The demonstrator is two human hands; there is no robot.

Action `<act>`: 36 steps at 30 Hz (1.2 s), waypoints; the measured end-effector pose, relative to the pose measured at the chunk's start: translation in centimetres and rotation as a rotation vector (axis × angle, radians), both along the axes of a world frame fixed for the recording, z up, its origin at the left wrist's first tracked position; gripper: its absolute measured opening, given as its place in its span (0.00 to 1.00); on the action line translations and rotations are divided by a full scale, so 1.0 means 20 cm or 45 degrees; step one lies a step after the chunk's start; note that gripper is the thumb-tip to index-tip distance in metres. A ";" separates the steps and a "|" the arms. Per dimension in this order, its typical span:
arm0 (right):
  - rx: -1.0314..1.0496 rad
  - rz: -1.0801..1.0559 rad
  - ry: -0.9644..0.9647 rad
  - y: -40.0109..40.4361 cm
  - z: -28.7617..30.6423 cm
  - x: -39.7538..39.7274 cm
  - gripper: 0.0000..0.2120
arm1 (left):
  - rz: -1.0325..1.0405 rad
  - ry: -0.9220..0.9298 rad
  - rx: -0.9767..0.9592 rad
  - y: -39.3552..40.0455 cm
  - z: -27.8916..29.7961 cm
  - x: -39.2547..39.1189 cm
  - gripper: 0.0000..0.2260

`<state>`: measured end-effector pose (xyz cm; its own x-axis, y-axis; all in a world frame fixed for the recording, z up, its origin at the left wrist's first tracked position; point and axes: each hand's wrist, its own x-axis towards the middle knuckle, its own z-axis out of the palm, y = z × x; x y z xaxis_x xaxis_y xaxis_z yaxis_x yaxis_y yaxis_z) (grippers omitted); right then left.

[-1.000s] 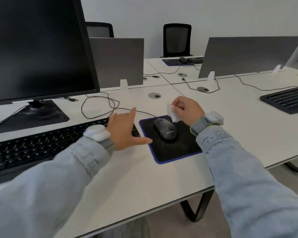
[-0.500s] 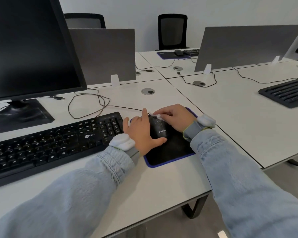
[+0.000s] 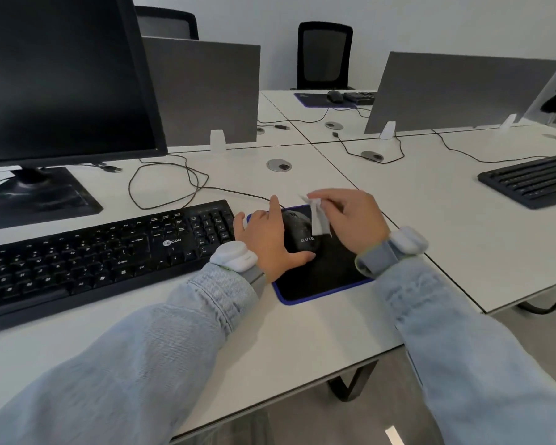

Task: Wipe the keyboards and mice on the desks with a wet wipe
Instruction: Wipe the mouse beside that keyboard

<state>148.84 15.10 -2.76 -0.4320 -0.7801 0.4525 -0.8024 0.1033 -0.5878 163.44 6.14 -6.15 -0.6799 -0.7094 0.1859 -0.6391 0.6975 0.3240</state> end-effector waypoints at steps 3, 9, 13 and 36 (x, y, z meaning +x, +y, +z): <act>0.102 0.023 0.002 -0.18 0.00 -0.05 0.13 | 0.007 0.017 0.014 -0.01 0.00 0.00 0.57; 0.310 0.236 0.042 -0.22 -0.05 -0.01 0.13 | 0.002 0.051 0.038 -0.02 -0.02 0.00 0.58; 0.244 0.326 -0.001 -0.02 -0.05 0.08 0.15 | -0.006 0.058 0.079 -0.02 -0.02 -0.01 0.58; 0.383 0.457 0.040 0.04 0.06 0.09 0.15 | 0.091 -0.023 -0.188 -0.02 -0.06 0.01 0.49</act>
<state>150.54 15.98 -1.50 -0.1007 -0.9763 0.1918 -0.8353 -0.0218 -0.5493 163.72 5.83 -7.30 -0.6330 -0.7220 0.2795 -0.6937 0.6892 0.2093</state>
